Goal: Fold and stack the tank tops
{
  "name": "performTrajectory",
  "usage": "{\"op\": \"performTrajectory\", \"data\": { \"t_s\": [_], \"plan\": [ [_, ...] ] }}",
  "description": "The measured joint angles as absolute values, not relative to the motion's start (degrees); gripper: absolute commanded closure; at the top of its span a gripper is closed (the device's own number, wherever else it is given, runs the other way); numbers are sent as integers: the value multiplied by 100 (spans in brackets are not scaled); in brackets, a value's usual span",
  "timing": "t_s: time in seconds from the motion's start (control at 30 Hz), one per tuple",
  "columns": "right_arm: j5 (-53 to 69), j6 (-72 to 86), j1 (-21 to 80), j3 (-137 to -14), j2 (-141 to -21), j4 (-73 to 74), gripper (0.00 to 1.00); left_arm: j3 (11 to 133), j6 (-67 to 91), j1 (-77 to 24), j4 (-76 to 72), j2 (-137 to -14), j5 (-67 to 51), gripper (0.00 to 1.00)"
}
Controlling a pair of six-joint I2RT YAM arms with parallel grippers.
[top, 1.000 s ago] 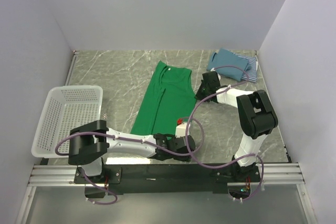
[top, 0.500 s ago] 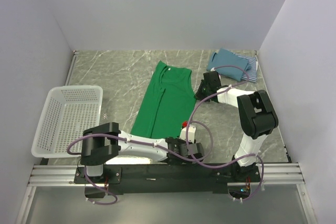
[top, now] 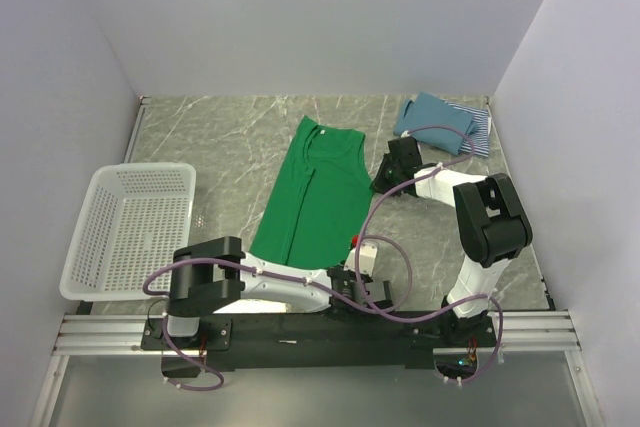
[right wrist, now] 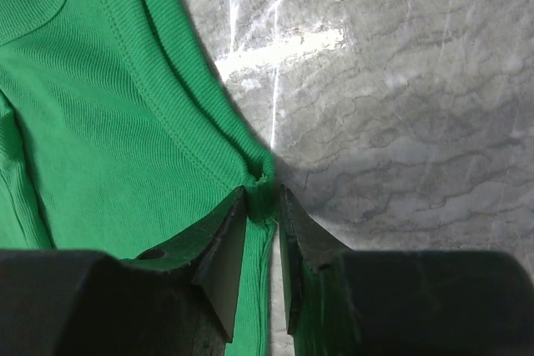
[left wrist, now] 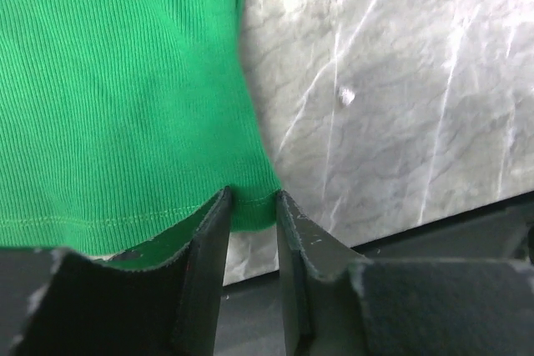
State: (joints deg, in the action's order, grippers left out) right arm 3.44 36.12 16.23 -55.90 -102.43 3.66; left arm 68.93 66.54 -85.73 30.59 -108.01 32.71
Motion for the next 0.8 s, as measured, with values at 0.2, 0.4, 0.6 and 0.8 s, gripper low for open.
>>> {"op": "performTrajectory", "data": {
  "t_s": [0.2,0.4,0.6,0.8],
  "plan": [
    [397,3590,1623,-5590,-10243,364,73,6914,6602,-8576,2995,-10862,3417,87],
    [412,3566,1623,-5590,-10243,364,84,6825,6624,-8597,2871,-10807,3446,99],
    [403,3548,1623,-5586,-10243,364,90,6066,6672,-8613,2423,-10193,3218,99],
    [248,3586,1623,-5369,-10090,342,100,5413,6663,-8615,1675,-9607,2867,99]
  ]
}}
